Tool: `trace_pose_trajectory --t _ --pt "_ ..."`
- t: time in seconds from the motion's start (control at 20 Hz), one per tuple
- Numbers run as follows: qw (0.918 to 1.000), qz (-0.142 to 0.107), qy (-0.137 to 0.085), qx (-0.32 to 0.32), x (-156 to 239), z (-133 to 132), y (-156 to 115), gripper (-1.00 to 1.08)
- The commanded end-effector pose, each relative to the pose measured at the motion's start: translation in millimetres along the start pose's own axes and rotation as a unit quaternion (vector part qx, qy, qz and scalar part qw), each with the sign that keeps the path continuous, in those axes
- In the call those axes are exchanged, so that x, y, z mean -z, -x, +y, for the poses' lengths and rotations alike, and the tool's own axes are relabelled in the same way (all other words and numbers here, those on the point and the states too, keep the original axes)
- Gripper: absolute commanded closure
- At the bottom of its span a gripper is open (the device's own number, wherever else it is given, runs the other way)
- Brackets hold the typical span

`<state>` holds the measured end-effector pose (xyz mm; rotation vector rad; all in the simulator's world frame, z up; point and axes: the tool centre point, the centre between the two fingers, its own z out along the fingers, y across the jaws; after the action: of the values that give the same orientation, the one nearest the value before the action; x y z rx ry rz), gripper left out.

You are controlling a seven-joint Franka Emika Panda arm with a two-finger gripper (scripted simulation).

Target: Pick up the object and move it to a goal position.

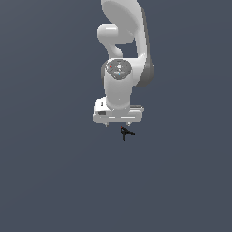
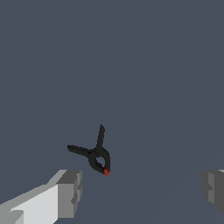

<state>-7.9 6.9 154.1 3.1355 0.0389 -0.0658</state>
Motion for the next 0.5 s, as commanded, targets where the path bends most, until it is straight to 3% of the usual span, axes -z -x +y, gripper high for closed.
trace_pose_trajectory --t 0.0,0.45 --pt "1.0 0.0 0.0 0.0 0.0 0.0 0.0 -0.92" --pt "1.0 0.007 0.001 -0.005 2.2 23.3 -5.2 -0.92"
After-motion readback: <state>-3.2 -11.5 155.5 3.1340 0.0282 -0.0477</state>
